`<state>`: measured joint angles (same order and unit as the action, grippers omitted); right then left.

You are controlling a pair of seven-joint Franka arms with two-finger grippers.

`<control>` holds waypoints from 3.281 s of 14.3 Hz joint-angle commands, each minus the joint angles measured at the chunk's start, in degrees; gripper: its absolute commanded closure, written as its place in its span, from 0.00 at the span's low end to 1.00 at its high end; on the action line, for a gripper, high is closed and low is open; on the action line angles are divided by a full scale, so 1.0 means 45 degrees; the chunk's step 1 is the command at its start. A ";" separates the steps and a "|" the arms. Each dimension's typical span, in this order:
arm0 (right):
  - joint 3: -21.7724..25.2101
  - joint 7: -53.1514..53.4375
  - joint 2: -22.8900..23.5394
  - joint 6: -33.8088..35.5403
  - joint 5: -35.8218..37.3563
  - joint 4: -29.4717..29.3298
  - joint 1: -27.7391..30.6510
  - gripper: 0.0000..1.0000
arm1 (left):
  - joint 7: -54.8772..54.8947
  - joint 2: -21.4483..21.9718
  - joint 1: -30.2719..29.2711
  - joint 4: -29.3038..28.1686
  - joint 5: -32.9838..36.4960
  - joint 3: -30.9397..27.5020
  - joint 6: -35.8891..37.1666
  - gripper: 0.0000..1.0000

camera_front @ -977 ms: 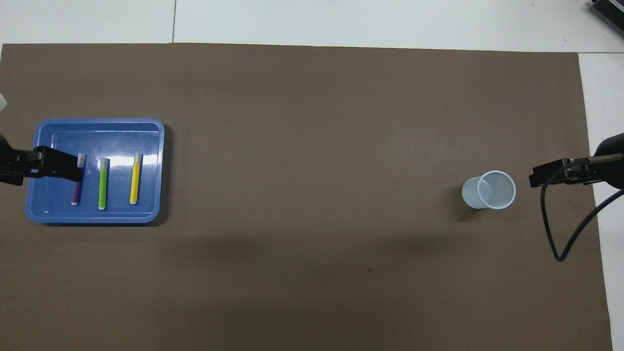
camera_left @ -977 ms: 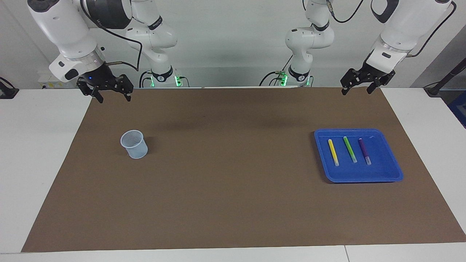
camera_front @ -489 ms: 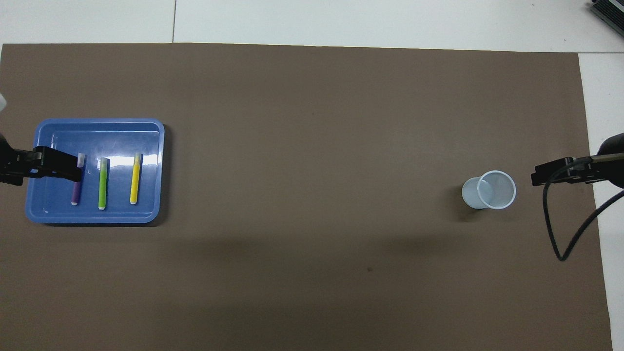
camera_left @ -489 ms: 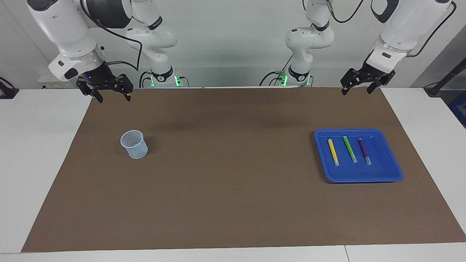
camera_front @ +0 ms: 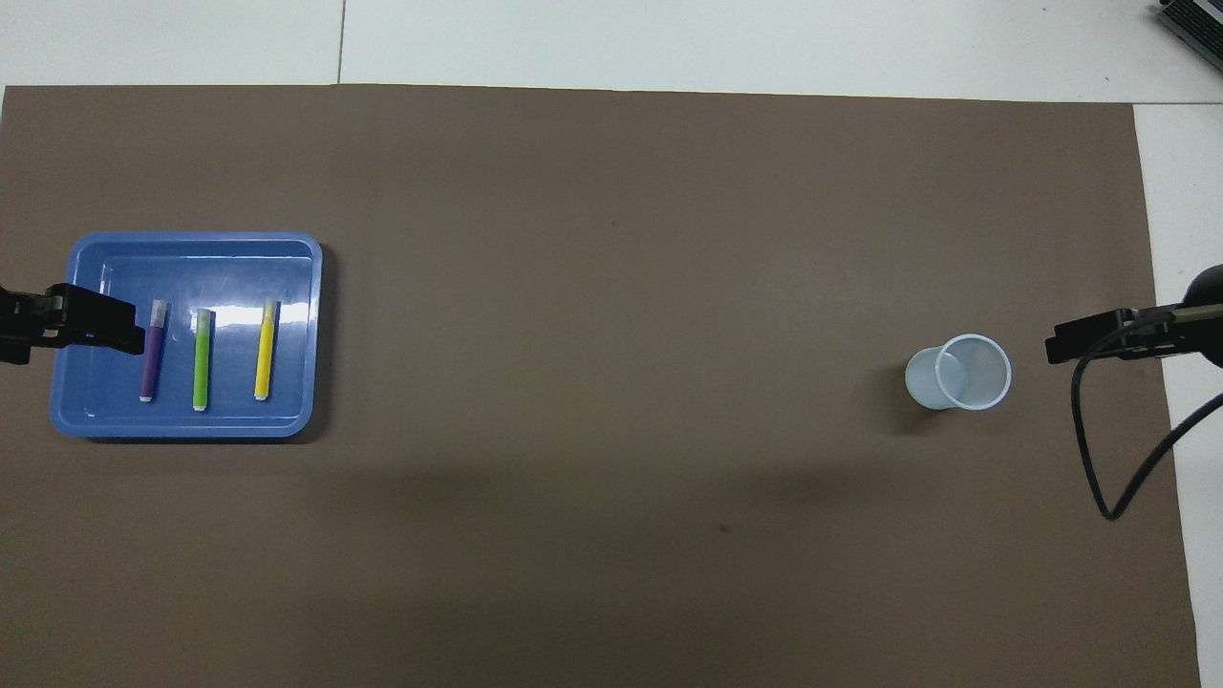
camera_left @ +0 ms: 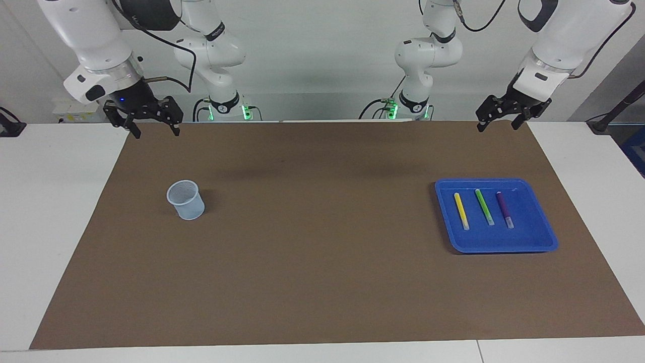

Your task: Transfer and insert pens with both arms

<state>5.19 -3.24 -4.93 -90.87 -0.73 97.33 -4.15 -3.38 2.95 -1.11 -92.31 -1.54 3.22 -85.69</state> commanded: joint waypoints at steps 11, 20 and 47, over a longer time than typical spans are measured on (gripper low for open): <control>0.0038 -0.0315 -0.1247 -0.0411 -0.0383 0.1317 -0.0990 0.00 | 0.0166 0.0164 -0.0593 -0.0618 -0.0028 0.0046 -0.1113 0.00; 0.0038 -0.1643 -0.1600 -0.0490 -0.0579 0.2218 -0.2670 0.00 | 0.0380 -0.0284 -0.0555 -0.2474 -0.0106 0.0046 -0.2987 0.00; 0.0077 0.7417 -0.0994 -0.4591 -0.5360 0.4052 -0.3842 0.00 | 0.1767 -0.4211 -0.0828 -0.4838 -0.0145 0.0046 -0.8907 0.11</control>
<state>5.59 28.11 -9.32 -110.12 -21.42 114.15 -21.17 3.40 -16.82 -4.32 -112.14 -1.56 3.21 -124.16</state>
